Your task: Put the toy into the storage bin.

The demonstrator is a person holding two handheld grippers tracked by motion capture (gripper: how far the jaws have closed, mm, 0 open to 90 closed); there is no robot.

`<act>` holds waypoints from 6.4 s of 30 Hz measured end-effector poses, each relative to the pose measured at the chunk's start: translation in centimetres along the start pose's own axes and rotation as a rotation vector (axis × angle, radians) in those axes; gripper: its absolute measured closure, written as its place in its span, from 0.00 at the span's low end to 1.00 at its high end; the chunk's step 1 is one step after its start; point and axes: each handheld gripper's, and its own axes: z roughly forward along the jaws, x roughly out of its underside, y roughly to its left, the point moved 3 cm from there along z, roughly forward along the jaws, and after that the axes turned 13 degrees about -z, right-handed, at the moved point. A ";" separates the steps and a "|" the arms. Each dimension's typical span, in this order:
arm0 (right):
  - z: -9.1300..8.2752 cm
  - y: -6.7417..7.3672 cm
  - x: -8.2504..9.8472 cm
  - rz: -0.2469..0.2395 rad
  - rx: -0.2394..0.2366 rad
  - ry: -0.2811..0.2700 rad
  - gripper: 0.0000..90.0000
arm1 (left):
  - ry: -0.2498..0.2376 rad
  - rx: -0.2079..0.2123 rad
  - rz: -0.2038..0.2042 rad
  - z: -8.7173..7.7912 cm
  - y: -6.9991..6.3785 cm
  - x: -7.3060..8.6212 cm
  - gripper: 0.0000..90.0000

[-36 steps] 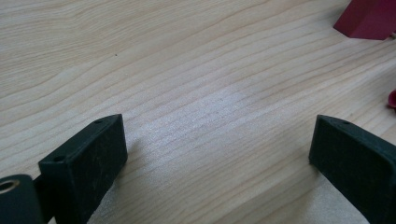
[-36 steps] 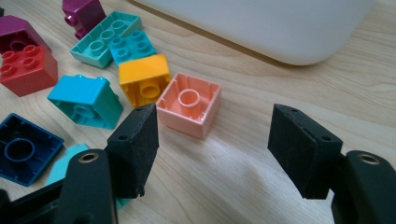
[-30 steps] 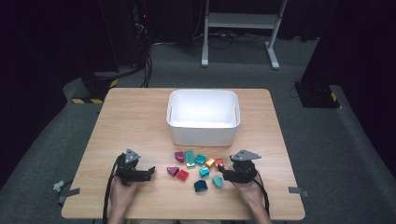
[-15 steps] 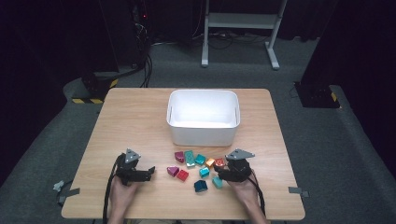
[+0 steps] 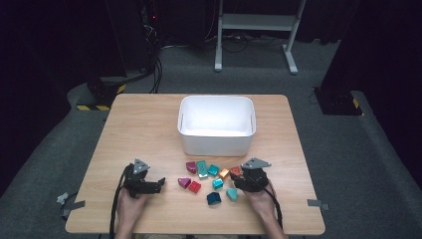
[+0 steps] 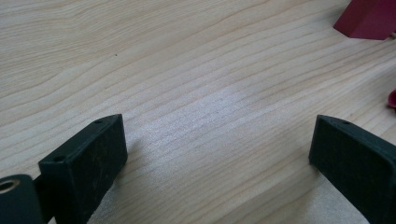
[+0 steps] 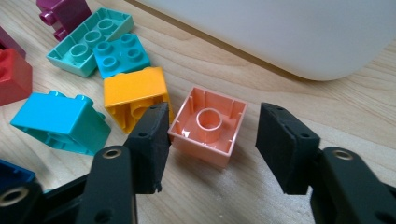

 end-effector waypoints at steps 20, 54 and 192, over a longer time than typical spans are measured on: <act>0.1 -0.3 0.2 -0.017 0.046 0.012 0.65 | 0.000 0.000 0.000 0.0 0.0 0.0 0.05; -3.2 -2.0 -0.3 0.027 -0.067 -0.049 0.66 | 0.002 0.000 0.001 0.0 0.0 0.0 0.05; -4.6 -10.9 -14.6 0.034 -0.011 -0.126 0.65 | -0.017 -0.016 -0.019 -0.2 0.1 0.0 0.11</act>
